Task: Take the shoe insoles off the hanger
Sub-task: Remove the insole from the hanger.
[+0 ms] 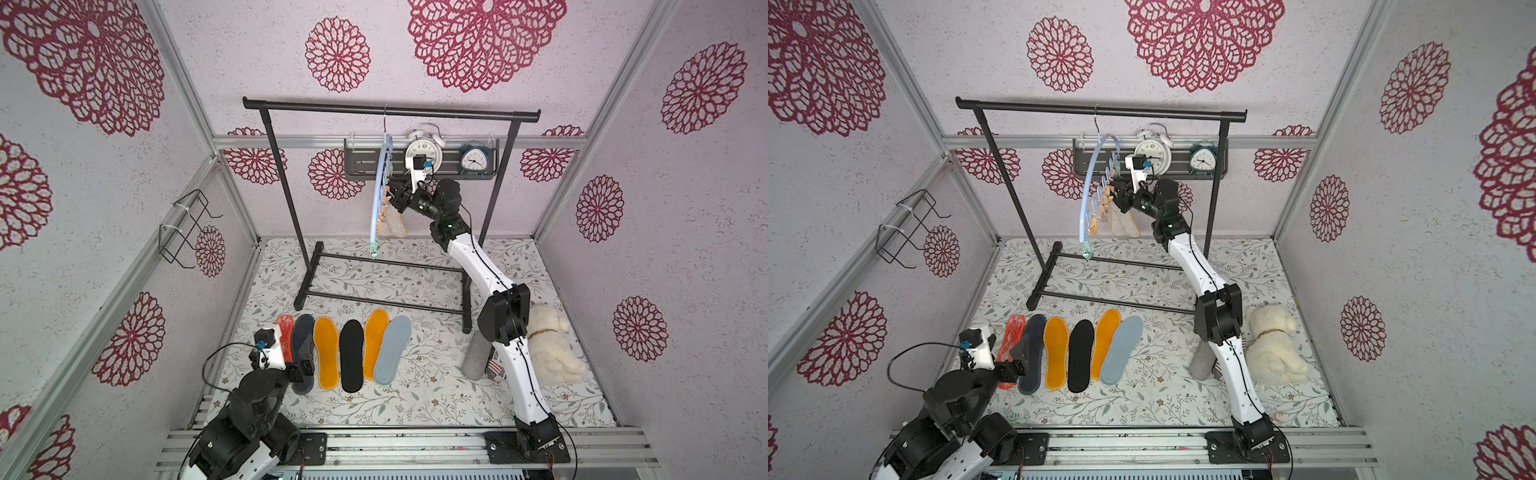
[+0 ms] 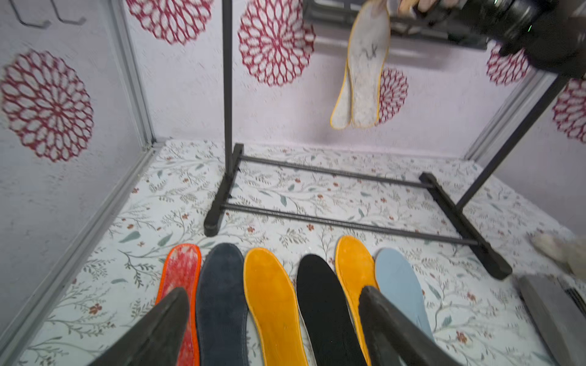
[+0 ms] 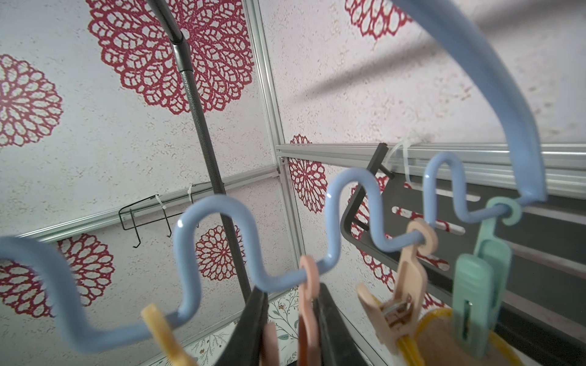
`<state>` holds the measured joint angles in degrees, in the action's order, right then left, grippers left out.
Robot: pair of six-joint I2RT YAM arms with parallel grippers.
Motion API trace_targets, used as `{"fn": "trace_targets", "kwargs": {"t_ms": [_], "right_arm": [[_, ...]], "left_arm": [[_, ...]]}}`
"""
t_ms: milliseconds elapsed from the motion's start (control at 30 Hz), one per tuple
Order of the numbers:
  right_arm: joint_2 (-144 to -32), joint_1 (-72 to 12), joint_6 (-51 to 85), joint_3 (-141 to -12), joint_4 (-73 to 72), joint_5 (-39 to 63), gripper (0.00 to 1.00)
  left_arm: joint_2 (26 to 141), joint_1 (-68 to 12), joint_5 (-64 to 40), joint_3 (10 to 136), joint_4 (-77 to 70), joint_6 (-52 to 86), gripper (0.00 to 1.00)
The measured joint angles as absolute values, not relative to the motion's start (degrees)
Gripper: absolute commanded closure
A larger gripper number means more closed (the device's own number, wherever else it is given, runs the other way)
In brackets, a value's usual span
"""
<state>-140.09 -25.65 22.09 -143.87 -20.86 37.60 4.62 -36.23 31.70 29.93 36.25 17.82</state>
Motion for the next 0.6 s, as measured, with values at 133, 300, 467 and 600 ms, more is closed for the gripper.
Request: {"fn": "trace_targets", "kwargs": {"t_ms": [133,300,467,600], "right_arm": [[-140.0,-25.7,21.0,-143.9,-20.0,37.8,0.59],[-139.9,-25.7,19.5,-143.6,-13.9,37.5,0.24],[-136.2,-26.0,17.0,-134.3,-9.1,35.7,0.16],[-126.3,-26.3,15.9,-114.1,-12.4,33.5,0.13]], "left_arm": [[4.1,-36.2,33.3,30.0,34.8,16.7,0.13],[7.6,-36.3,34.0,30.0,34.6,16.1,0.13],[8.9,-36.3,34.0,30.0,34.6,16.0,0.13],[9.2,-36.4,33.8,30.0,34.5,16.0,0.13]]}}
